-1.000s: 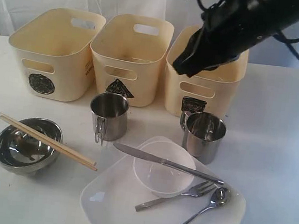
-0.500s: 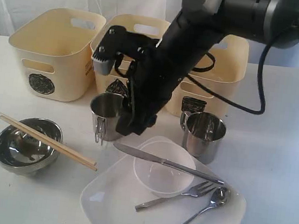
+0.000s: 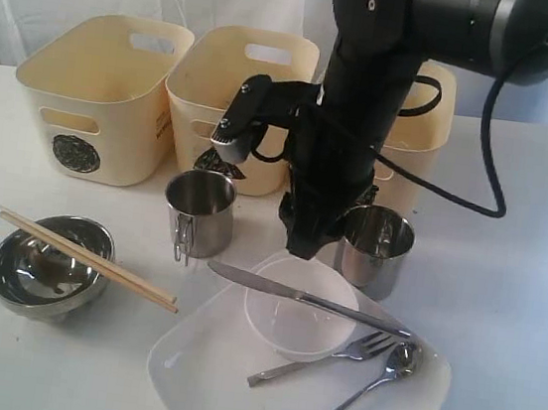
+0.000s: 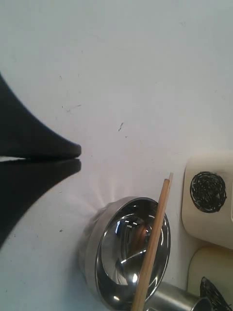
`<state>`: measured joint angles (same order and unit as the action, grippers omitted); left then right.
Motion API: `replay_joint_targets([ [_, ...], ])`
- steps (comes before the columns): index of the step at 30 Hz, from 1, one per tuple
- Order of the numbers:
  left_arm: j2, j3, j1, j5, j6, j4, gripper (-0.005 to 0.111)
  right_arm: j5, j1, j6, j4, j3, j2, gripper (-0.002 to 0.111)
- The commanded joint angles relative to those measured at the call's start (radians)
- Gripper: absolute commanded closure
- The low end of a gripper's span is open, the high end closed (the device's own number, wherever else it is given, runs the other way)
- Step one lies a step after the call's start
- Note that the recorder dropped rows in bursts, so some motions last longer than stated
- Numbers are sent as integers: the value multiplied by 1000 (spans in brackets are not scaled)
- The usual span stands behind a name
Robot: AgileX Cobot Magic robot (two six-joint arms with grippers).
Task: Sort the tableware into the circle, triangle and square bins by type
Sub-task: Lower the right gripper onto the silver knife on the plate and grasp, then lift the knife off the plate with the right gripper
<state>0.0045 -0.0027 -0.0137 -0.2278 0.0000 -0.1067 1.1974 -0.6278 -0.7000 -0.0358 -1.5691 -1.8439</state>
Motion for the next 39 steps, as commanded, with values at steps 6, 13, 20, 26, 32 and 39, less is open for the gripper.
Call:
replay_joint_targets([
  [6,-4,3,-2,-5,0,-8,107,16,1,18,-1,5,-52,52],
  [13,-4,3,-2,-5,0,-8,107,11,1,17,-39,5,-84,52],
  [20,-4,3,-2,-5,0,-8,107,24,1,-2,-58,6,-88,53],
  [26,-4,3,-2,-5,0,-8,107,24,1,-12,-89,6,-91,53],
  [32,-4,3,-2,-5,0,-8,107,24,1,-13,-89,17,-100,53],
  [39,-4,3,-2,-5,0,-8,107,24,1,-35,-88,35,-139,53],
])
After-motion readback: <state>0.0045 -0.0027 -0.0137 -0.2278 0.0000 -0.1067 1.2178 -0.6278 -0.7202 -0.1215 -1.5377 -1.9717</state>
